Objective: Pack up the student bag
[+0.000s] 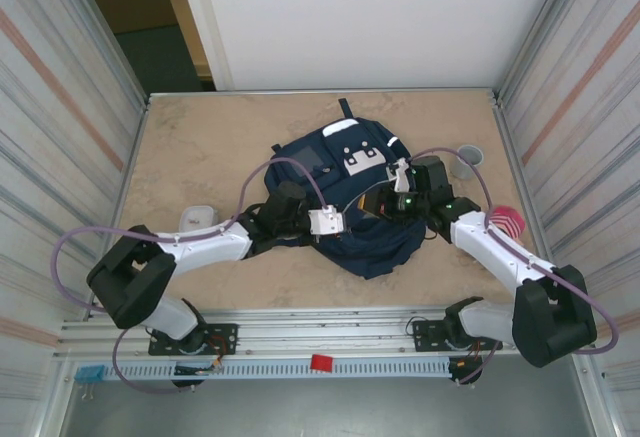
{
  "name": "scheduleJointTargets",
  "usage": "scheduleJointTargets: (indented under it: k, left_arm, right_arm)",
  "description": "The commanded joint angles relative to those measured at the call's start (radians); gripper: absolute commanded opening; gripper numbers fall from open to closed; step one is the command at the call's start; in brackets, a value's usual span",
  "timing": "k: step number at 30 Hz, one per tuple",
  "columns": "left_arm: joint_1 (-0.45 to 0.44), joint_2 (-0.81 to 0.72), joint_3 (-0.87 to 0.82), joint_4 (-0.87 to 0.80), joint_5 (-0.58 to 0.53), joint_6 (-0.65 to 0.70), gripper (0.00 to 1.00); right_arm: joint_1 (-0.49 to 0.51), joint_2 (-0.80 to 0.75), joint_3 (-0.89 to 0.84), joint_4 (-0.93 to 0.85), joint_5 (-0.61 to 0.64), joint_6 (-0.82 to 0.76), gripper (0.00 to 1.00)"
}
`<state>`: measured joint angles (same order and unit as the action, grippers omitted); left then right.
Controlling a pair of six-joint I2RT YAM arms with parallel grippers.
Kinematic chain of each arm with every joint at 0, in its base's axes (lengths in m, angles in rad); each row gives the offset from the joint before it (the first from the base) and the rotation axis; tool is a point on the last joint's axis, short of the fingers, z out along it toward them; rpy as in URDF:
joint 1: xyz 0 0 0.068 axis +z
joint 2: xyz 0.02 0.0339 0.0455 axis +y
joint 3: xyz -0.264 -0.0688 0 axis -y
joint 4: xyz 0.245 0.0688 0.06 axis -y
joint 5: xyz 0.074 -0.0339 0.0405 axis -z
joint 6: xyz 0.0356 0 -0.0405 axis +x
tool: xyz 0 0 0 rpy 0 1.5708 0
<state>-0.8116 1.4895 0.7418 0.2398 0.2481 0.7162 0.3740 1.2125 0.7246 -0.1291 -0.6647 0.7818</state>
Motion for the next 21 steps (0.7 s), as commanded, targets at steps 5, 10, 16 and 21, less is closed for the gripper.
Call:
scheduleJointTargets:
  k: [5,10,16,21]
  left_arm:
    - [0.014,-0.055,-0.006,-0.023,0.063,-0.207,0.0]
    - [0.006,-0.125,-0.117,0.098,0.094,-0.351,0.0]
    - [0.007,-0.12,-0.109,0.091,0.061,-0.445,0.0]
    - [0.012,-0.1,-0.072,0.059,0.084,-0.458,0.0]
  right_arm:
    - [-0.031,0.036,0.081,-0.023,-0.156,-0.136,0.01]
    - [-0.048,0.086,0.144,-0.098,-0.185,-0.255,0.02]
    - [-0.08,0.099,0.186,-0.169,-0.138,-0.291,0.22]
    - [-0.074,-0.021,0.187,-0.303,0.024,-0.301,0.44]
